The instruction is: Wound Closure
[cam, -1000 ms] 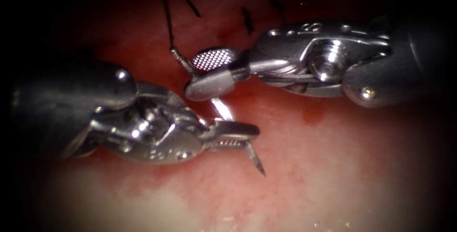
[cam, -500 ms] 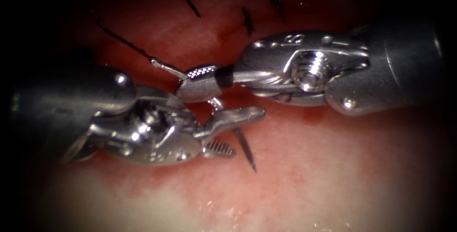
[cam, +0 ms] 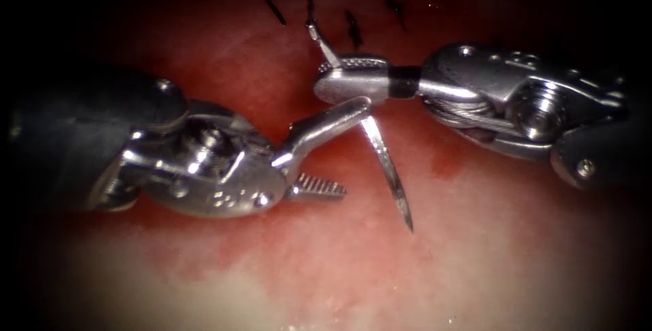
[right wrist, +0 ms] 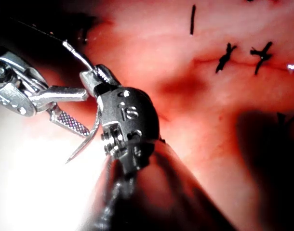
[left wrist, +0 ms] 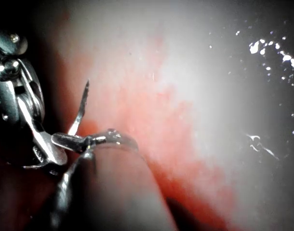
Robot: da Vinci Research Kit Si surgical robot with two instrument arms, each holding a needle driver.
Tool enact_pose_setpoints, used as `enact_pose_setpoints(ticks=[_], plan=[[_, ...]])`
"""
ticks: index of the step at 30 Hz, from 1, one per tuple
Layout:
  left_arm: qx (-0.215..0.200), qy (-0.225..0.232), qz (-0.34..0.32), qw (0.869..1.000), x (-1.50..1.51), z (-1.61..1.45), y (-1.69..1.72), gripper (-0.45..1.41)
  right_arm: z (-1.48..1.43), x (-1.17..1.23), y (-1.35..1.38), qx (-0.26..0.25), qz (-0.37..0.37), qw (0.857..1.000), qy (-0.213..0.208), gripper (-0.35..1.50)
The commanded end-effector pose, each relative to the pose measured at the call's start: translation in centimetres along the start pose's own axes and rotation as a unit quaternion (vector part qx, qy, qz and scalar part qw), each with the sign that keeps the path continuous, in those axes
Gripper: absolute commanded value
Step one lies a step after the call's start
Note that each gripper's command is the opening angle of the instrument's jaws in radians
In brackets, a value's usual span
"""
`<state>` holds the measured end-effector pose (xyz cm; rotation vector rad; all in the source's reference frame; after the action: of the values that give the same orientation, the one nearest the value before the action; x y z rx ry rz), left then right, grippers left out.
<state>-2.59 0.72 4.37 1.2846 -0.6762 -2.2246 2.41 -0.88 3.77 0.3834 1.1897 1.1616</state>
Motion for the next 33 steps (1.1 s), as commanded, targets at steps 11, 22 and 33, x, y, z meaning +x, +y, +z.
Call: enact_pose_setpoints(ticks=[11,22,33], plan=[[0.055,0.037,-0.017,0.998,0.15,0.31,0.12,0.74,-0.02,-0.02,0.06,-0.047,0.061,0.997,0.019,-0.35],[0.082,0.051,-0.004,0.995,0.20,0.45,0.09,0.71,-0.01,-0.03,0.04,-0.059,0.129,0.990,0.026,-0.35],[0.089,0.064,-0.005,0.994,0.13,0.34,0.05,0.71,-0.02,-0.05,0.01,-0.050,0.128,0.990,0.024,-0.35]])
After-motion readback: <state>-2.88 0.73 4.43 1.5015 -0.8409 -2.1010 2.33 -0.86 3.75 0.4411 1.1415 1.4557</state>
